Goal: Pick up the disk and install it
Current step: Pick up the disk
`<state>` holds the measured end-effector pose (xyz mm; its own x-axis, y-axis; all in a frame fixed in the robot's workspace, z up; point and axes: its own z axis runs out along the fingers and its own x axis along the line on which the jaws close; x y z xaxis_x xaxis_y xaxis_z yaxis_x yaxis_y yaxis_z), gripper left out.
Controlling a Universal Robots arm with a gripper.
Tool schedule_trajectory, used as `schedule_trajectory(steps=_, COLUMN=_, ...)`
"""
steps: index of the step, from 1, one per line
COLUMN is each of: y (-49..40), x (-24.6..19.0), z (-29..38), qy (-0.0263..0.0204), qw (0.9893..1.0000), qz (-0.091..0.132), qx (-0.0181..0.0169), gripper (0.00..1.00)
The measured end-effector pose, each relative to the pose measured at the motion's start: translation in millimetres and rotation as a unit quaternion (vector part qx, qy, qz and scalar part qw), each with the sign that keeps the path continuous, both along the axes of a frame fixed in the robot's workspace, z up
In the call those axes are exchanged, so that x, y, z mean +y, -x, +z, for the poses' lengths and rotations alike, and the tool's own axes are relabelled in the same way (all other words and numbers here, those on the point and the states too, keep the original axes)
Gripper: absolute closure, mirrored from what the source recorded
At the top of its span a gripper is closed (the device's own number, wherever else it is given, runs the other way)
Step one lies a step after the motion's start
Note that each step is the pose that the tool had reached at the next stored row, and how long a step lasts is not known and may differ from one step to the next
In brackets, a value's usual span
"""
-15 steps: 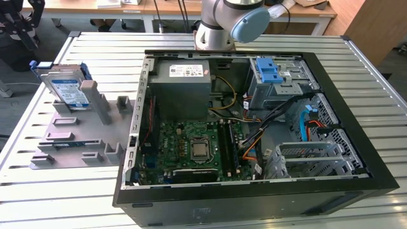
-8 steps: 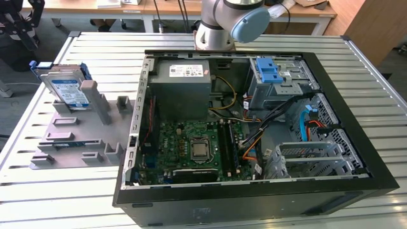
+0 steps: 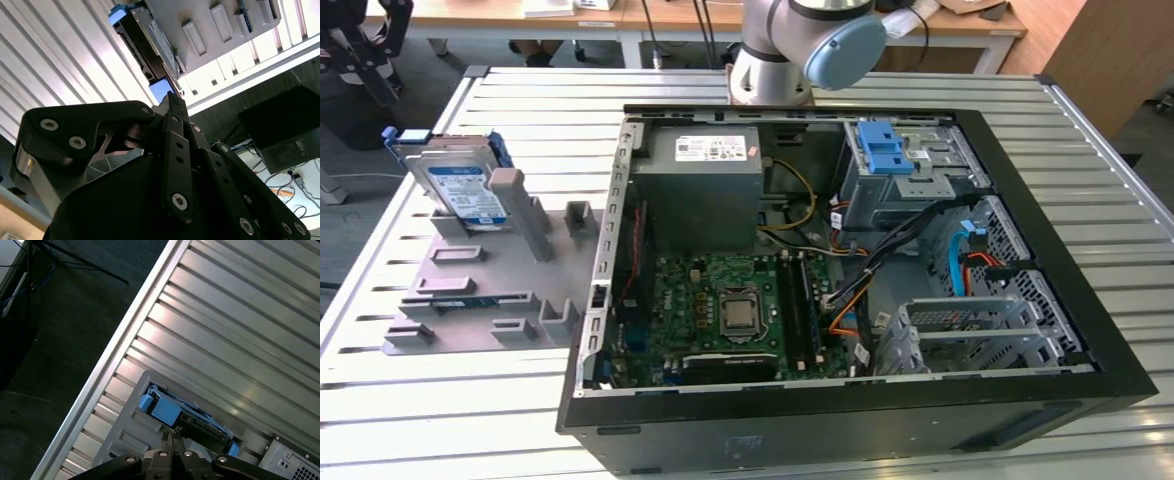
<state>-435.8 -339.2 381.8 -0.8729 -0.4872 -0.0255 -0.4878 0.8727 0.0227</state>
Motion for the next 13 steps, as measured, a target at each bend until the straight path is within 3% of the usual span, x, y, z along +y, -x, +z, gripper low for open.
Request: schedule_trajectory(steps=13, y=0.6, x=0.0, z=-0.6, qy=0.0, qw=0.9991, qz=0.043, qx=0.0, gripper=0.89)
